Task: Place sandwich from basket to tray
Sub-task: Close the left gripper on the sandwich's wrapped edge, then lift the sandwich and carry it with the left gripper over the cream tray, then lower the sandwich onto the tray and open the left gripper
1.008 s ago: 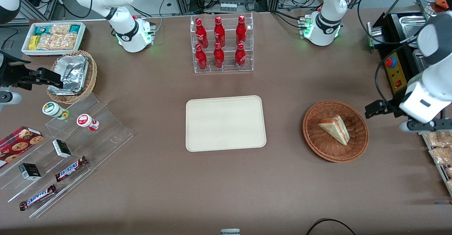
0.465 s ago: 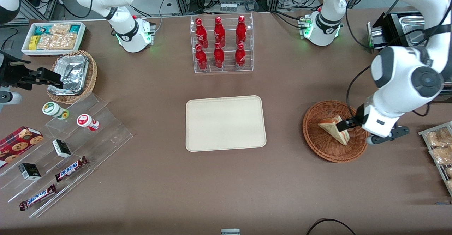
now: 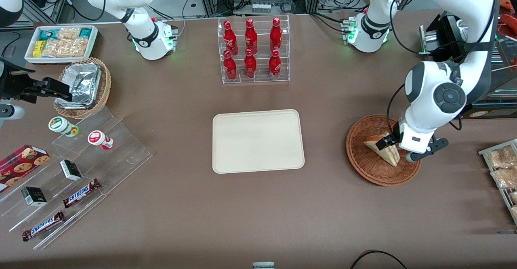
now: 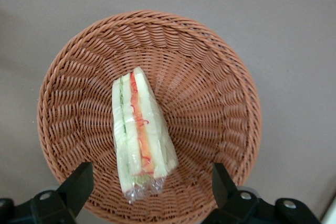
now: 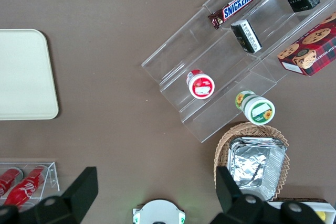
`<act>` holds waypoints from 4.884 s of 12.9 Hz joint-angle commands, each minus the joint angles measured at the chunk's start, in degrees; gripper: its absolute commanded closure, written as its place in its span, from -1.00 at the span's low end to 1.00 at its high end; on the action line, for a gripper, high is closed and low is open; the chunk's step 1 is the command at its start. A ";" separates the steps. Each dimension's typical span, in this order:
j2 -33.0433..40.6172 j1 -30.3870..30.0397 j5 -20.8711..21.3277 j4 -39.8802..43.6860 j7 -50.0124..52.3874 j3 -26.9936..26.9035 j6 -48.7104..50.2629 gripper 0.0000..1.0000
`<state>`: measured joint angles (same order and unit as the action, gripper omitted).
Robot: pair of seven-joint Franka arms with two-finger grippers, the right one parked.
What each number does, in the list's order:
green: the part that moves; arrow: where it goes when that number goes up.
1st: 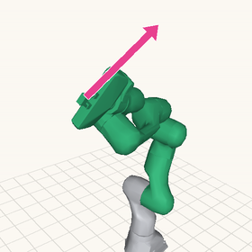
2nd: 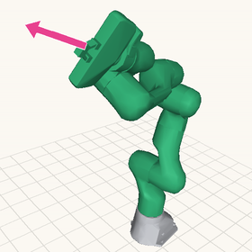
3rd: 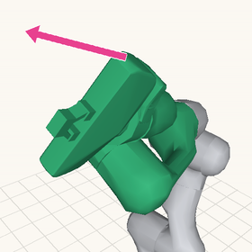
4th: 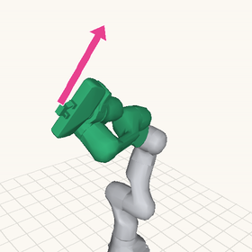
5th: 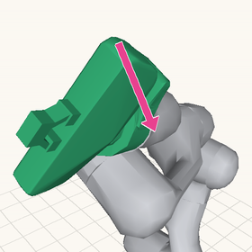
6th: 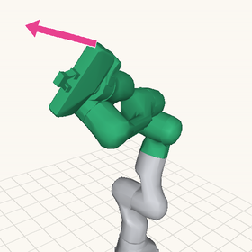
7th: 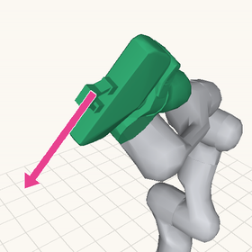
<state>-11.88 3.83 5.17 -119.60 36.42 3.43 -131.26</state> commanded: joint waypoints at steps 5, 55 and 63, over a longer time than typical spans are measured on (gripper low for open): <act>1.51 -0.14 1.69 -6.43 9.19 -0.09 -6.36 -1.00; -34.00 39.85 2.04 40.59 12.80 2.63 9.88 -0.26; -25.15 38.88 1.78 40.94 15.16 1.93 15.23 -0.99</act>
<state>-42.55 42.76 7.64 -77.89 50.28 6.05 -119.68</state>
